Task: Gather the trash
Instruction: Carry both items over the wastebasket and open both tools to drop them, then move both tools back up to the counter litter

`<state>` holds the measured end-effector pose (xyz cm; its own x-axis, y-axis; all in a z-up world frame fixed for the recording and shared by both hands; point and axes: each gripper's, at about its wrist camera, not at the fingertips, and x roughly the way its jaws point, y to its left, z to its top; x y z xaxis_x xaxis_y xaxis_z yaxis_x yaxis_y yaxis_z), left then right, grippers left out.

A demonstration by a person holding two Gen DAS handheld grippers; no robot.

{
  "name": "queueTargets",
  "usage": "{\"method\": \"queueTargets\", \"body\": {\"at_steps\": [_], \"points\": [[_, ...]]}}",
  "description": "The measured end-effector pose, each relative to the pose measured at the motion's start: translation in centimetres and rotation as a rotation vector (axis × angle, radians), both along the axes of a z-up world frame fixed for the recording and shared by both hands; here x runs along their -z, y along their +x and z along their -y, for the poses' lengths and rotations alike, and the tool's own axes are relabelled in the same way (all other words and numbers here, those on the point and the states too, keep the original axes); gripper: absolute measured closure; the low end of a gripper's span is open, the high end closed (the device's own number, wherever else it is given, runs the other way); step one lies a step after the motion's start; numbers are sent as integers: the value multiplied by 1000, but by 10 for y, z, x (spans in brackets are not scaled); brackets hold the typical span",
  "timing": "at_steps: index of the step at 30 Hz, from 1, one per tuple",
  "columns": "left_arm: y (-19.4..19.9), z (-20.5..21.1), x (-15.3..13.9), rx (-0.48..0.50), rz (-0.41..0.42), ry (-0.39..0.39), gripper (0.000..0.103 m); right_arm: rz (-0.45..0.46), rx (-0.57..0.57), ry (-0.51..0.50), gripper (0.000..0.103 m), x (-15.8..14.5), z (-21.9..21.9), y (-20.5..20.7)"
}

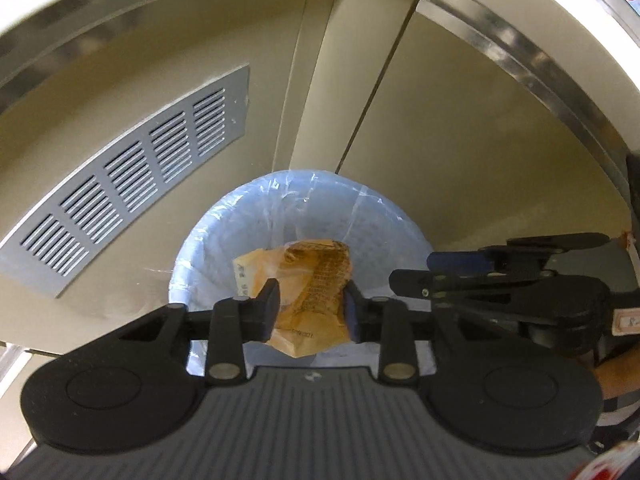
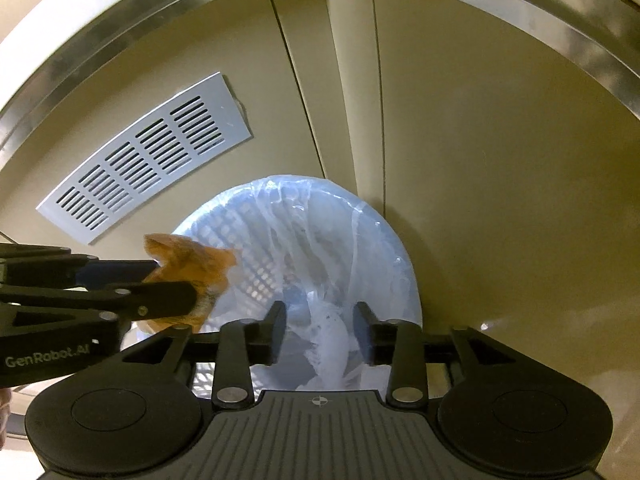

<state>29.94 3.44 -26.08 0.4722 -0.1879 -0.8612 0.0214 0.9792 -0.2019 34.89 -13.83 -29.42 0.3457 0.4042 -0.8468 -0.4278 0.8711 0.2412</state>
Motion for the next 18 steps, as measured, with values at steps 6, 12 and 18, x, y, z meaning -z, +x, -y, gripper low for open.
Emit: {"method": "queueTargets", "body": {"at_steps": [6, 12, 18], "points": [[3, -1, 13, -17, -24, 16, 51, 8, -3, -3, 53, 3, 0, -2], [-2, -2, 11, -26, -20, 31, 51, 15, -3, 3, 50, -1, 2, -8], [-11, 0, 4, -38, -2, 42, 51, 34, -7, 5, 49, -8, 3, -16]]}}
